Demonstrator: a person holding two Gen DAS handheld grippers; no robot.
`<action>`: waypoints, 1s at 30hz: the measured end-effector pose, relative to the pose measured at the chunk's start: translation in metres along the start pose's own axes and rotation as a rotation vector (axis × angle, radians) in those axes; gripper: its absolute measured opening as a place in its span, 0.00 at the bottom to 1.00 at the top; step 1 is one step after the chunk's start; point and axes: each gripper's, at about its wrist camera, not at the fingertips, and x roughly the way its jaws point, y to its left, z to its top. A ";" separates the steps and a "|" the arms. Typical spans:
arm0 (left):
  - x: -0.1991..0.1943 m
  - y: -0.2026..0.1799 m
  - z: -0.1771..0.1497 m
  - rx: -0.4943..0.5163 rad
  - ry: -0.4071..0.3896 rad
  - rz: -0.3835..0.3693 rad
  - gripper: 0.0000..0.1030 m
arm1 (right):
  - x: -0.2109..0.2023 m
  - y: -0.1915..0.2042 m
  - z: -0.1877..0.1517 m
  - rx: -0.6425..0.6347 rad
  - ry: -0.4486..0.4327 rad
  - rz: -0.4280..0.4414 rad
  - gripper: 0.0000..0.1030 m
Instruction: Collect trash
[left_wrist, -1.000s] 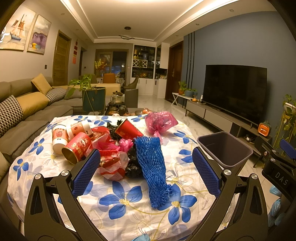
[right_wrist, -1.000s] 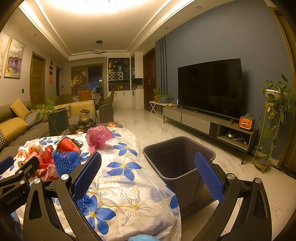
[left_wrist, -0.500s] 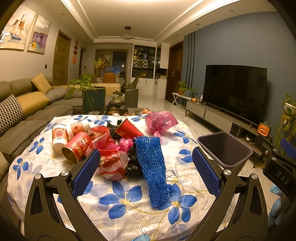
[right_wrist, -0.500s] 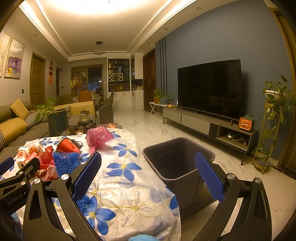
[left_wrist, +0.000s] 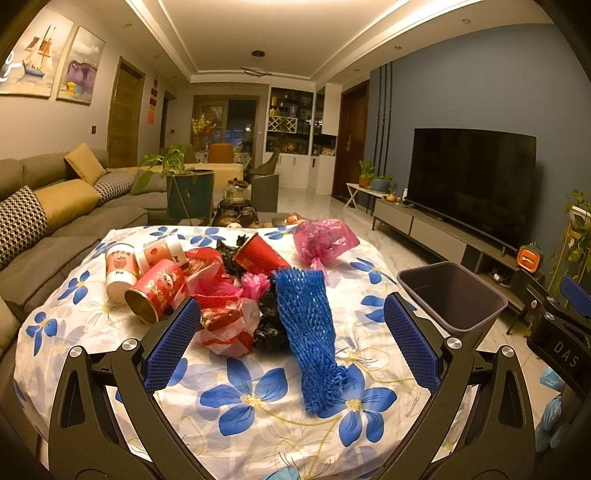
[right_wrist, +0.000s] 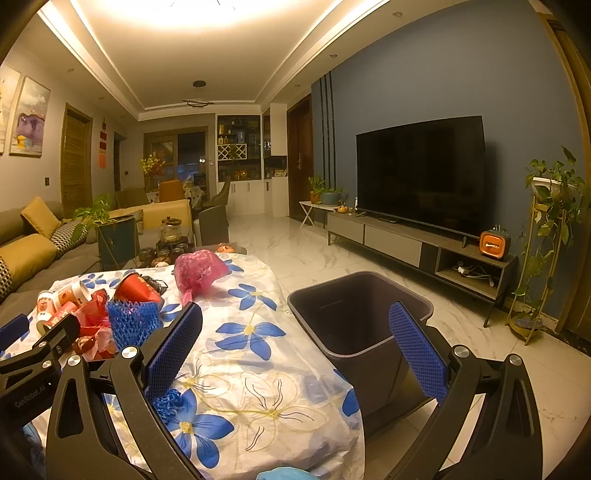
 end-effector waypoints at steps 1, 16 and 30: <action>0.000 0.001 0.000 0.000 0.000 0.000 0.95 | 0.001 0.001 0.000 0.000 0.001 0.001 0.95; 0.004 0.013 -0.005 -0.012 0.005 0.010 0.95 | 0.009 0.007 -0.007 -0.001 0.007 0.024 0.95; 0.005 0.066 -0.017 -0.019 -0.054 0.077 0.95 | 0.041 0.059 -0.032 -0.067 0.048 0.209 0.95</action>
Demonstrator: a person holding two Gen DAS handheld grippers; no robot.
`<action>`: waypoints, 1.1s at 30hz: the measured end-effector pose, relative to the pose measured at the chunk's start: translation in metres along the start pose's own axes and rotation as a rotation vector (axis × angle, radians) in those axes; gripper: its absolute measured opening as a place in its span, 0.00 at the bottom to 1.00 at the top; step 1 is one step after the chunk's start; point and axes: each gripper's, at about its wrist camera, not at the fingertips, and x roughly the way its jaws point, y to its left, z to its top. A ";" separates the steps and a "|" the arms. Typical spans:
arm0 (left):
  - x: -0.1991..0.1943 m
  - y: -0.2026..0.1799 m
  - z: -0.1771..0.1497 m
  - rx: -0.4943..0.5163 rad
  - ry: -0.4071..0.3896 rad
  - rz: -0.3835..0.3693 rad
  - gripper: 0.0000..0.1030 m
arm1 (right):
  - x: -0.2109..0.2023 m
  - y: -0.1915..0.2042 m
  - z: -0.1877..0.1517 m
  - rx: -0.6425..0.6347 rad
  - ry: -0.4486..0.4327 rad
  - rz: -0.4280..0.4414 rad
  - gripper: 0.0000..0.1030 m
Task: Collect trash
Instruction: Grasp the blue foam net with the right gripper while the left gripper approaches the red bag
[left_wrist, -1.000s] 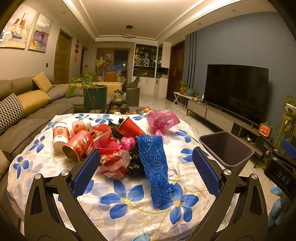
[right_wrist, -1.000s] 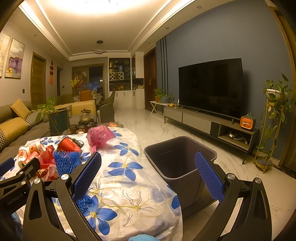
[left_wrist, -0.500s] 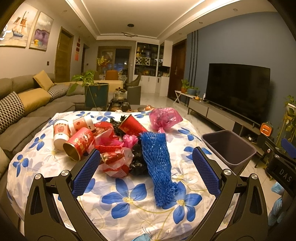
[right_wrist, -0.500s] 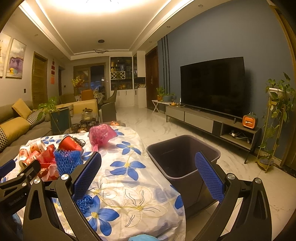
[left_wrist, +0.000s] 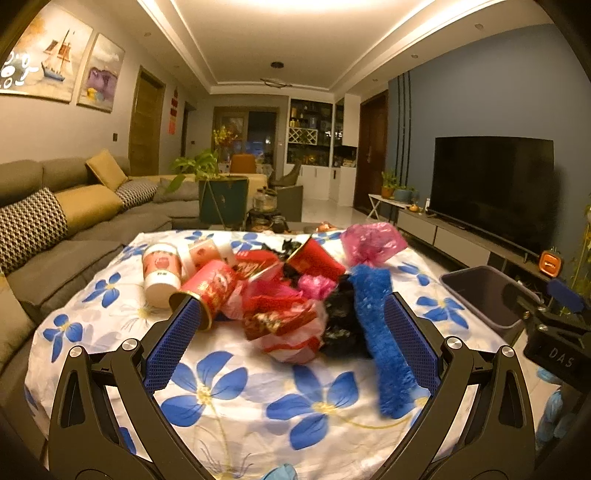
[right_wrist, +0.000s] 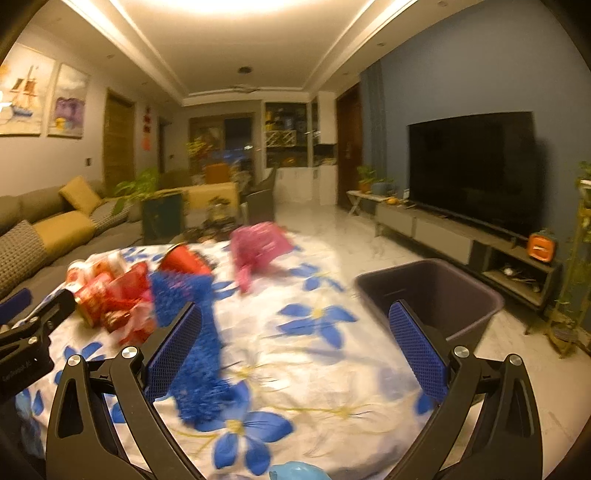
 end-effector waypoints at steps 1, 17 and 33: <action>0.002 0.005 -0.003 -0.010 0.006 -0.002 0.95 | 0.004 0.004 -0.002 -0.003 0.004 0.016 0.95; 0.024 0.041 -0.028 -0.092 0.027 0.048 0.95 | 0.061 0.071 -0.050 -0.119 0.101 0.216 0.70; 0.053 0.033 -0.037 -0.101 0.056 0.016 0.94 | 0.089 0.055 -0.061 -0.084 0.185 0.205 0.12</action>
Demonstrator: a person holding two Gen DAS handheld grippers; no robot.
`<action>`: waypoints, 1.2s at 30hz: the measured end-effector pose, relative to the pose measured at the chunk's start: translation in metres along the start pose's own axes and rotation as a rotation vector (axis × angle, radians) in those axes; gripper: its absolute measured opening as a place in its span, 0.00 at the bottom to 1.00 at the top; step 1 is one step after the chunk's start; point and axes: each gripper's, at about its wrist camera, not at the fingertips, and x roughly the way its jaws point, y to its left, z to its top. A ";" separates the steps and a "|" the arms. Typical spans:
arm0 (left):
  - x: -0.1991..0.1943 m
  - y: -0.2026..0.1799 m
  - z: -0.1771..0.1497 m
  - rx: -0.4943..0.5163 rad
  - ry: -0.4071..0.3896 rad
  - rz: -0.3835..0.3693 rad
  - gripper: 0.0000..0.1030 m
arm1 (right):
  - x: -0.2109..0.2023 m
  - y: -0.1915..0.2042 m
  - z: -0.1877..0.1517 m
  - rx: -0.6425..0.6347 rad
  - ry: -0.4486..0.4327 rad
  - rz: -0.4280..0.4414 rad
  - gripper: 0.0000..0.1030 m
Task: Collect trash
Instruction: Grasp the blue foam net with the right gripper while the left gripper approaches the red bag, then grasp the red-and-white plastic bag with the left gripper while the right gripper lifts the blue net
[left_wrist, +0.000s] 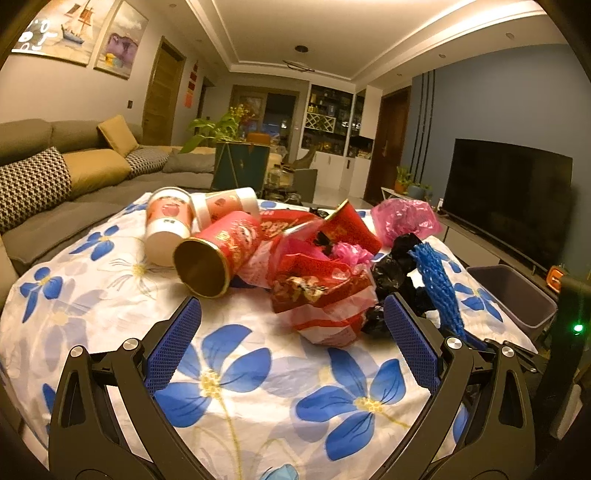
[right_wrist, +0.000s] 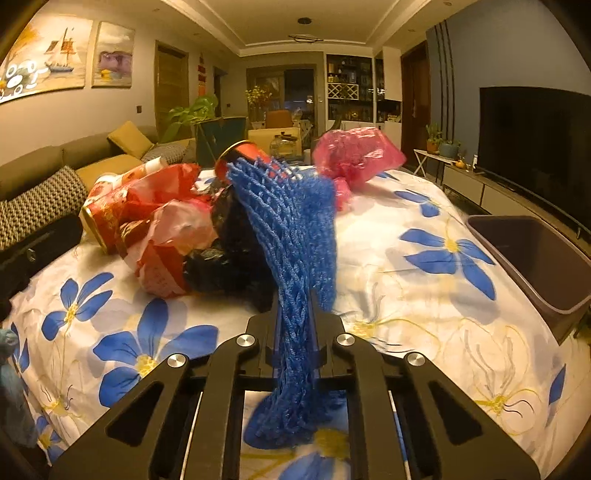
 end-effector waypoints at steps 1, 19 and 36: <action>0.001 -0.002 0.000 0.002 -0.002 -0.003 0.94 | -0.001 -0.002 0.001 0.005 -0.004 -0.002 0.12; 0.071 -0.018 -0.004 0.015 0.128 -0.028 0.52 | -0.033 -0.030 0.014 0.054 -0.092 -0.018 0.12; 0.047 -0.005 -0.007 0.004 0.121 -0.038 0.00 | -0.040 -0.028 0.018 0.064 -0.100 -0.008 0.11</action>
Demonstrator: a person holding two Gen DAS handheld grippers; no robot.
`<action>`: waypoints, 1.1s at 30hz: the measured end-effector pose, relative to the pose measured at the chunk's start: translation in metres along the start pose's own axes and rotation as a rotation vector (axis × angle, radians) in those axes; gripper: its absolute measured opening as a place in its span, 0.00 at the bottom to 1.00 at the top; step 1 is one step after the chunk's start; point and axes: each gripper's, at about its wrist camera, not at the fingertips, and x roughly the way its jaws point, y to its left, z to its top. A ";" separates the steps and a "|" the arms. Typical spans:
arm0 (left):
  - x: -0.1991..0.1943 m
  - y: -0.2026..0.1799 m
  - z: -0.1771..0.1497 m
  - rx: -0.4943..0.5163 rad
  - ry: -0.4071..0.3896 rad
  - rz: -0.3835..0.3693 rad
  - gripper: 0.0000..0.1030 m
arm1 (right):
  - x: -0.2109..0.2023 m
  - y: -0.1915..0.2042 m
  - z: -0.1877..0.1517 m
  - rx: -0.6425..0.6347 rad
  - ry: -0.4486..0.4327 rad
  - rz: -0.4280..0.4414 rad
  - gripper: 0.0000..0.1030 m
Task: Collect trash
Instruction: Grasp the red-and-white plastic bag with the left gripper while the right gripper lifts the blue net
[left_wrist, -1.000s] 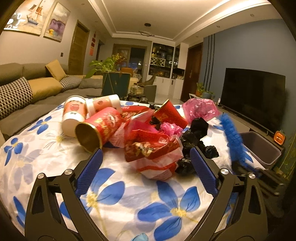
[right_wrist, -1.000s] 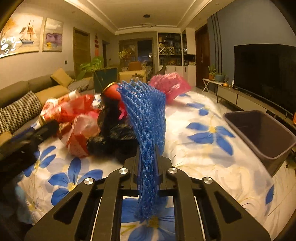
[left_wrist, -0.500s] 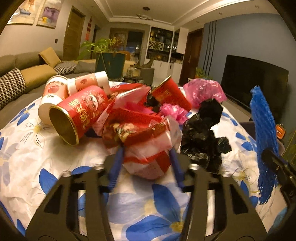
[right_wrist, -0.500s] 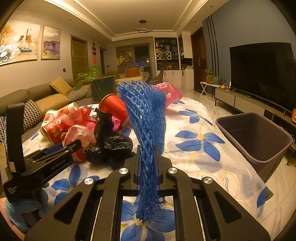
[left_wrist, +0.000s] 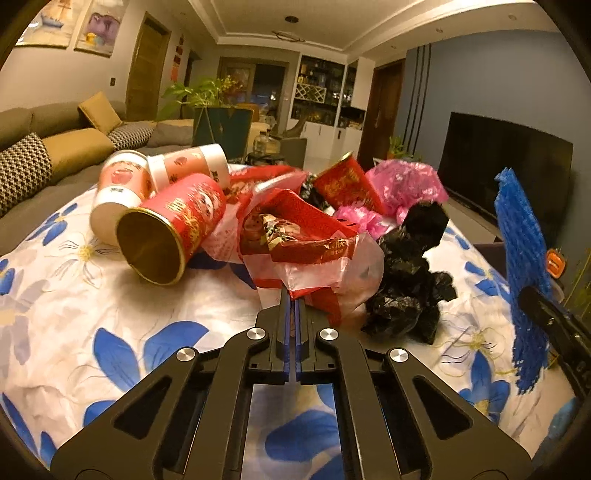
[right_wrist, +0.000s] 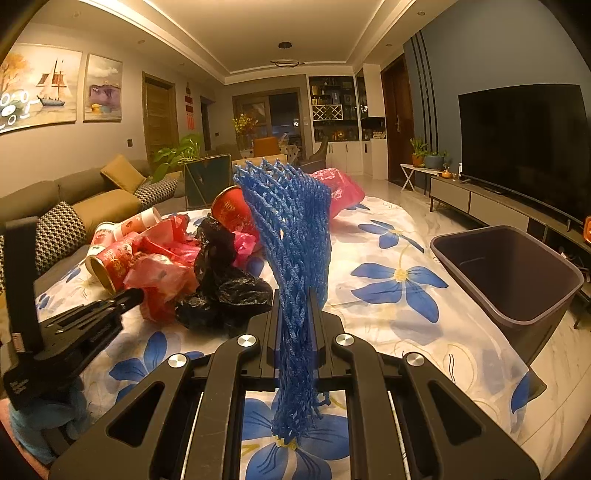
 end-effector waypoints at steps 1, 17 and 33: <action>-0.008 0.002 0.001 -0.006 -0.012 -0.002 0.00 | -0.001 0.000 0.000 0.000 -0.003 0.001 0.11; -0.063 -0.020 0.043 -0.002 -0.144 -0.046 0.00 | -0.028 -0.012 0.018 0.014 -0.067 0.003 0.11; -0.019 -0.153 0.079 0.111 -0.159 -0.310 0.00 | -0.053 -0.111 0.044 0.081 -0.172 -0.219 0.12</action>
